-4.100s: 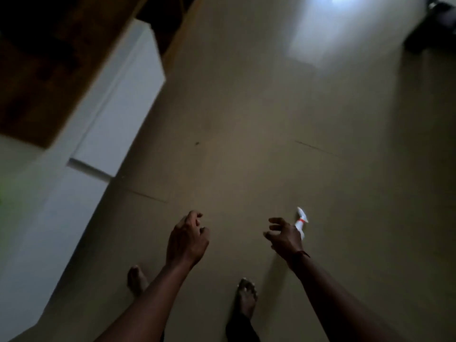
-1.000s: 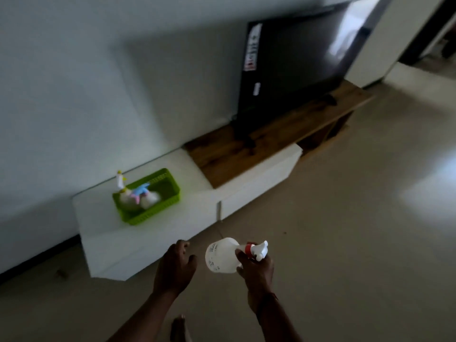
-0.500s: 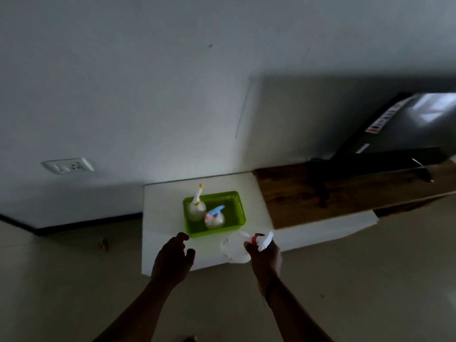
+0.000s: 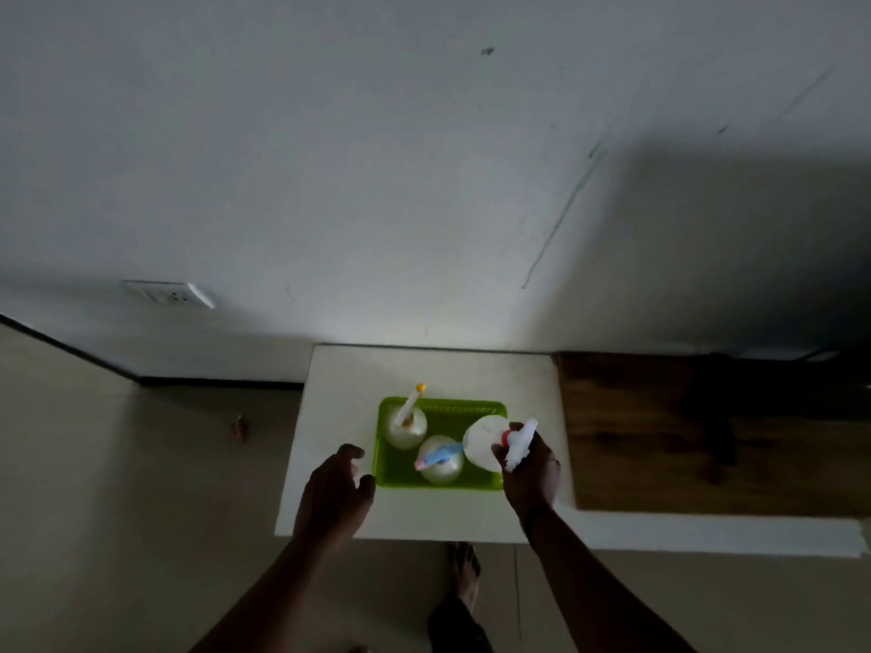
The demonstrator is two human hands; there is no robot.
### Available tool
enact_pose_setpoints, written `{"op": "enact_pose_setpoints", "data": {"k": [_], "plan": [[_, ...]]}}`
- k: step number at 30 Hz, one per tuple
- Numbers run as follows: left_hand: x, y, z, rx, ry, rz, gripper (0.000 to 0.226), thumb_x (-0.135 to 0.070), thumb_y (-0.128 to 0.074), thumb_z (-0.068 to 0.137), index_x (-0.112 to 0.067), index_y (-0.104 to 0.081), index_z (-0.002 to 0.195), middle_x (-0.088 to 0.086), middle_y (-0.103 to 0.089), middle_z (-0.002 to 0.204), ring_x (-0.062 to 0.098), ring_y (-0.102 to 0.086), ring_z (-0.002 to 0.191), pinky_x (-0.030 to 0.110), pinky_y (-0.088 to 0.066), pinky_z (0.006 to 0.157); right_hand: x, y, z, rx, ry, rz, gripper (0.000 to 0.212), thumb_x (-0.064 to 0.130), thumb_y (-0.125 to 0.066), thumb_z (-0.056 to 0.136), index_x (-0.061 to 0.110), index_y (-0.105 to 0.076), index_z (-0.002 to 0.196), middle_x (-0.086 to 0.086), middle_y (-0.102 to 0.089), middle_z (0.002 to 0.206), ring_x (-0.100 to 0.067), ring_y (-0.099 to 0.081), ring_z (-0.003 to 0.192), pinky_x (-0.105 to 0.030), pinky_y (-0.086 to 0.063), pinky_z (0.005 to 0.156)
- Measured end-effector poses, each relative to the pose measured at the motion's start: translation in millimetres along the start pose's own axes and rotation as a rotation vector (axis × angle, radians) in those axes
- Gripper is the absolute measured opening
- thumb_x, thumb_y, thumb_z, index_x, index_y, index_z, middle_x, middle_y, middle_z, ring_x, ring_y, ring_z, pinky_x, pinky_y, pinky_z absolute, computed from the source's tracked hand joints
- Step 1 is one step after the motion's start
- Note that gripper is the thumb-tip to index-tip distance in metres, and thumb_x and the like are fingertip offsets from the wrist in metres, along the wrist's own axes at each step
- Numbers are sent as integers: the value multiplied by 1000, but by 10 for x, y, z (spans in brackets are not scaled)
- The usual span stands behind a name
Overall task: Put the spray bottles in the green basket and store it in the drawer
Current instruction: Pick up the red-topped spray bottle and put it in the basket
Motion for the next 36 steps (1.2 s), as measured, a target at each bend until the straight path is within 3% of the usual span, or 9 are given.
{"op": "enact_pose_setpoints", "data": {"k": [6,10,13,21,26,30,36], "plan": [[-182,-271,404,-81,89,-112,32,-20,-65,80,-22,-59,112,5,-73,100,12,-61,77,26,-45,71,-166,-173,558,159,19,-97,35,21,-80,76,21,-70,109,-6,-77,96,-22,-71,90,-5,-39,53],[-164,-406,482,-106,143,-123,33,-18,-64,80,-18,-59,113,7,-74,99,10,-58,77,25,-42,74,-283,-330,746,259,14,-153,28,19,-79,74,22,-70,100,-6,-76,98,-25,-70,92,-34,-57,72],[-114,-484,449,-127,191,-133,34,-15,-65,81,-14,-60,115,11,-74,102,15,-62,80,26,-42,75,-342,-439,802,298,14,-133,27,14,-77,76,19,-70,102,-7,-74,102,-26,-69,95,-47,-59,78],[24,-604,235,-141,286,-116,35,-16,-65,83,-16,-60,117,9,-72,103,12,-58,78,28,-44,75,-427,-559,863,337,71,-181,24,11,-72,81,15,-71,105,-9,-73,105,-28,-69,95,-43,-58,79],[39,-642,161,-173,259,-105,35,-15,-65,83,-14,-59,117,10,-72,103,12,-58,80,29,-45,77,-433,-570,915,350,119,-223,23,7,-70,82,10,-71,105,-13,-73,107,-31,-67,98,-33,-52,78],[-46,-694,72,-183,214,-91,35,-14,-66,82,-14,-60,117,9,-73,101,10,-57,78,27,-44,77,-439,-476,899,382,118,-204,38,1,-66,80,12,-67,116,-13,-71,114,-31,-65,105,-27,-45,77],[-296,-792,-185,-198,104,-86,35,-10,-66,80,-10,-60,114,11,-73,100,21,-67,81,29,-46,74,-574,-85,711,403,74,-229,60,-6,-60,78,16,-54,134,-13,-63,129,-34,-64,107,-37,-54,90]]}}
Point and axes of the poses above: each hand's wrist, its own z-axis towards the middle knuckle, its own y-axis out of the back of the hand, x = y × z, the point moved 2 cm from there along z, towards the middle knuckle
